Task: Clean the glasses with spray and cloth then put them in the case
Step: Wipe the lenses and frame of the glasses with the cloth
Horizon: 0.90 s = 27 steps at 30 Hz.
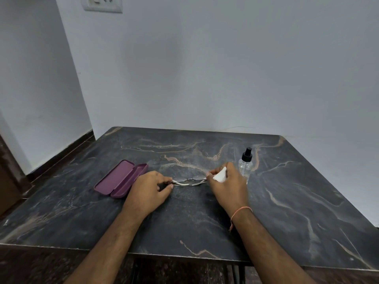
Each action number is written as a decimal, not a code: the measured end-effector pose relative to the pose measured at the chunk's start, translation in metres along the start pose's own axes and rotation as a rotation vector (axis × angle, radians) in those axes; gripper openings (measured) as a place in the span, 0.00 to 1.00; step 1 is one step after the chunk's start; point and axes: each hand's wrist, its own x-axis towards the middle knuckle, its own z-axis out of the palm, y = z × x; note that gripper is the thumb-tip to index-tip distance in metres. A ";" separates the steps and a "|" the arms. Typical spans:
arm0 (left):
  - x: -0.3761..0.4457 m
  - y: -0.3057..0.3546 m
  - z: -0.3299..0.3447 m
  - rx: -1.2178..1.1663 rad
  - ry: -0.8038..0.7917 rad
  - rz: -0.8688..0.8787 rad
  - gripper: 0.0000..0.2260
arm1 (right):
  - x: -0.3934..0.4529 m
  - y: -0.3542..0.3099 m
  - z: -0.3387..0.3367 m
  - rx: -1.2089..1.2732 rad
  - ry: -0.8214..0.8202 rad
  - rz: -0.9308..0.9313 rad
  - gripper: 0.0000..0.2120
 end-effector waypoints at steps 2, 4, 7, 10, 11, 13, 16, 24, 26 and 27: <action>-0.002 0.001 -0.001 -0.004 -0.003 0.004 0.14 | -0.004 -0.004 0.000 0.086 -0.034 -0.033 0.16; -0.004 0.001 0.000 -0.016 0.001 0.007 0.15 | -0.008 -0.006 0.003 0.150 -0.094 -0.045 0.19; -0.008 0.006 -0.001 -0.030 0.027 -0.002 0.16 | -0.013 -0.011 0.006 0.084 -0.270 0.024 0.22; -0.013 0.011 -0.005 -0.146 0.095 0.010 0.12 | -0.023 -0.026 0.003 0.117 -0.524 0.186 0.23; -0.016 0.012 -0.006 -0.203 0.117 0.023 0.12 | -0.026 -0.032 0.001 0.174 -0.598 0.241 0.23; -0.025 0.016 -0.009 -0.281 0.140 0.068 0.12 | -0.030 -0.043 -0.003 0.275 -0.678 0.320 0.20; -0.042 0.022 -0.012 -0.344 0.110 0.164 0.15 | -0.030 -0.051 -0.005 0.474 -0.737 0.458 0.15; -0.051 0.025 -0.014 -0.266 0.016 0.326 0.17 | -0.035 -0.034 0.001 0.875 -0.759 0.512 0.15; -0.052 0.025 -0.013 -0.252 -0.003 0.333 0.15 | -0.037 -0.026 0.002 0.930 -0.761 0.473 0.20; -0.052 0.025 -0.013 -0.248 -0.011 0.328 0.15 | -0.038 -0.023 0.002 0.952 -0.753 0.457 0.22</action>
